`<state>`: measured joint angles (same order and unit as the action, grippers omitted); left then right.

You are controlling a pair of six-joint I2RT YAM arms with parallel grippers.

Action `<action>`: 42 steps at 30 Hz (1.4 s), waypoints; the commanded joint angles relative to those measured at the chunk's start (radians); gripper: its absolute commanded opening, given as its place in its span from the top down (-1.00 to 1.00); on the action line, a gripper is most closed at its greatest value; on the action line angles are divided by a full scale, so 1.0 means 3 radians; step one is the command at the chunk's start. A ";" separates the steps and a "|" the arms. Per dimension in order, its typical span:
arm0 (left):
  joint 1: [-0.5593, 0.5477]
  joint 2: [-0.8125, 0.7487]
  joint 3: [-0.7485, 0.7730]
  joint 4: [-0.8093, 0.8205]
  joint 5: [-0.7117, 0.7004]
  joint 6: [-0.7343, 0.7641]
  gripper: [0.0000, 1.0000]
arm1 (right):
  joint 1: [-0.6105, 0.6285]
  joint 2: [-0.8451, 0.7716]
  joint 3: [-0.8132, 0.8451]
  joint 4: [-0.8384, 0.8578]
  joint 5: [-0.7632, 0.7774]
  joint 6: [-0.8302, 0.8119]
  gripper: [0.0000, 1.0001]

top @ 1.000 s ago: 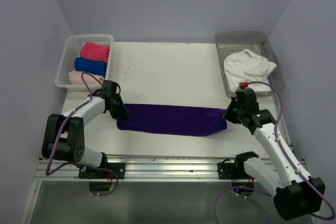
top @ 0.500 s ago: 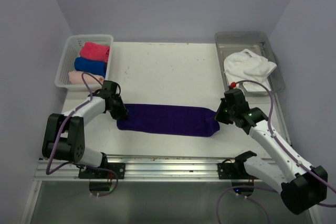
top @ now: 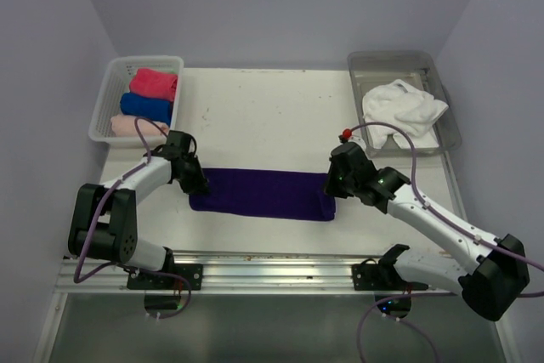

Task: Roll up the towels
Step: Fold the towel

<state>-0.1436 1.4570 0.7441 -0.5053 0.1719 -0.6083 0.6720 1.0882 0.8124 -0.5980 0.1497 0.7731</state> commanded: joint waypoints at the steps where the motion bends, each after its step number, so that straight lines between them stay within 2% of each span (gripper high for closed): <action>1: -0.0022 -0.0030 0.0010 0.0048 0.0056 0.0130 0.75 | -0.0010 -0.0145 0.0120 -0.0042 0.0395 0.0077 1.00; 5: -0.0033 -0.0015 -0.0016 0.0068 0.0071 0.0120 0.75 | -0.0219 -0.0252 0.0038 -0.0272 0.0631 -0.0020 1.00; 10: -0.0048 -0.0015 -0.0021 0.0109 0.0123 0.0120 0.75 | -0.0960 -0.0462 -0.0243 -0.0333 0.0457 -0.0326 1.00; 14: -0.0135 0.0036 -0.0005 0.0181 0.0265 0.0039 0.75 | -0.1319 -0.0518 -0.0274 -0.0451 0.0442 -0.0531 1.00; 22: -0.0666 0.0175 0.0040 0.0396 0.0302 -0.0217 0.75 | -0.1912 -0.0472 0.0038 -0.0701 0.0503 -0.0859 1.00; 25: -0.0871 0.0271 0.0117 0.0457 0.0307 -0.0283 0.75 | -0.1984 -0.0472 0.0186 -0.0768 0.0478 -0.0895 1.00; 29: -0.1157 0.0450 0.0326 0.0493 0.0327 -0.0314 0.75 | -0.1979 -0.0529 0.0390 -0.0722 0.0289 -0.0905 1.00; 30: -0.1259 0.0517 0.0388 0.0417 0.0317 -0.0289 0.75 | -0.1974 -0.0523 0.0436 -0.0676 0.0040 -0.0925 1.00; 33: -0.1260 0.0462 0.0628 0.0121 0.0139 -0.0136 0.76 | -0.1826 -0.0483 0.0595 -0.0599 -0.0126 -0.0885 1.00; 37: -0.0939 0.0083 0.0695 -0.0034 0.0214 0.0094 0.70 | -0.1122 -0.0294 0.0800 -0.0594 0.0140 -0.0777 1.00; 38: -0.0745 0.0012 0.0685 -0.0110 0.0225 0.0140 0.68 | -0.1019 -0.0207 0.0835 -0.0569 0.0145 -0.0742 1.00; 42: -0.0437 -0.0132 0.0553 -0.0279 0.0026 0.0335 0.66 | -0.0456 0.0089 0.0938 -0.0375 0.0232 -0.0588 1.00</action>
<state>-0.3302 1.4536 0.9184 -0.5159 0.2245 -0.5846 0.4511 1.0569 1.0496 -0.7692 0.1947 0.5541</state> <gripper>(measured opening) 0.168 0.027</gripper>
